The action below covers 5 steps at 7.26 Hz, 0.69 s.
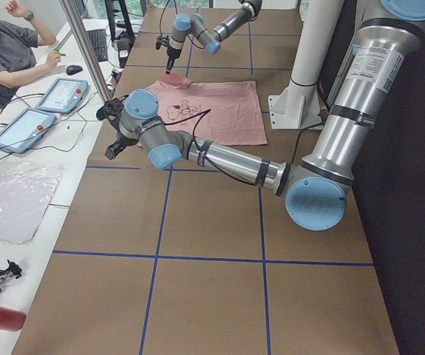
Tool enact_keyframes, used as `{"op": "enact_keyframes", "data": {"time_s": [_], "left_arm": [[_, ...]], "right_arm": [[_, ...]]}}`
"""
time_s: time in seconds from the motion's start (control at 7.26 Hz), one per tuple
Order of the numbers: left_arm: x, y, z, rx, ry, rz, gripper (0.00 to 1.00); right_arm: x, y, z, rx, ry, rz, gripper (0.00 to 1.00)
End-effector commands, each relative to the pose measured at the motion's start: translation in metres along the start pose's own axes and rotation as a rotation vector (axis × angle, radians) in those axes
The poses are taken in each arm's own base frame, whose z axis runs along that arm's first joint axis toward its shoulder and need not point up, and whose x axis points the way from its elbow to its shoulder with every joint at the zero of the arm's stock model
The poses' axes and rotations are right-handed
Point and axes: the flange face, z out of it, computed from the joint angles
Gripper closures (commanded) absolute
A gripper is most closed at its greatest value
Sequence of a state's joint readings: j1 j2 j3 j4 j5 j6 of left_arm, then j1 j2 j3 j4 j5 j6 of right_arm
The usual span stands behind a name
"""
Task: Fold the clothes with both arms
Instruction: 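Grasp that sleeve with the right gripper and fold it onto the shirt body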
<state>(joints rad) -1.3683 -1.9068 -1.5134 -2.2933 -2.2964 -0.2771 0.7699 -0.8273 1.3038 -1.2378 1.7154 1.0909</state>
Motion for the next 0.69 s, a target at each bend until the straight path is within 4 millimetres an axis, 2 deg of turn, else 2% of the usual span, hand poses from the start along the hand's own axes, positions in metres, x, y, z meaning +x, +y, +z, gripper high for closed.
{"op": "enact_keyframes", "data": {"time_s": [0.0, 0.14, 0.28, 0.41, 0.55], "left_arm": [[-0.001, 0.002, 0.001, -0.003, -0.001, -0.002, 0.00], [-0.003, 0.004, 0.002, -0.006, -0.002, -0.005, 0.00], [-0.003, 0.004, 0.002, -0.006, -0.002, -0.005, 0.00], [-0.002, 0.004, 0.001, -0.006, -0.002, -0.005, 0.00], [-0.002, 0.006, 0.002, -0.009, -0.001, -0.006, 0.00]], "right_arm": [[-0.074, 0.027, 0.000, 0.049, 0.012, 0.017, 1.00], [-0.084, 0.032, 0.009, 0.053, 0.027, 0.002, 1.00], [-0.084, 0.033, 0.012, 0.051, 0.031, -0.001, 0.91], [-0.087, 0.038, 0.013, 0.052, 0.030, -0.006, 0.01], [-0.093, 0.035, 0.008, 0.062, 0.025, -0.017, 0.00]]}}
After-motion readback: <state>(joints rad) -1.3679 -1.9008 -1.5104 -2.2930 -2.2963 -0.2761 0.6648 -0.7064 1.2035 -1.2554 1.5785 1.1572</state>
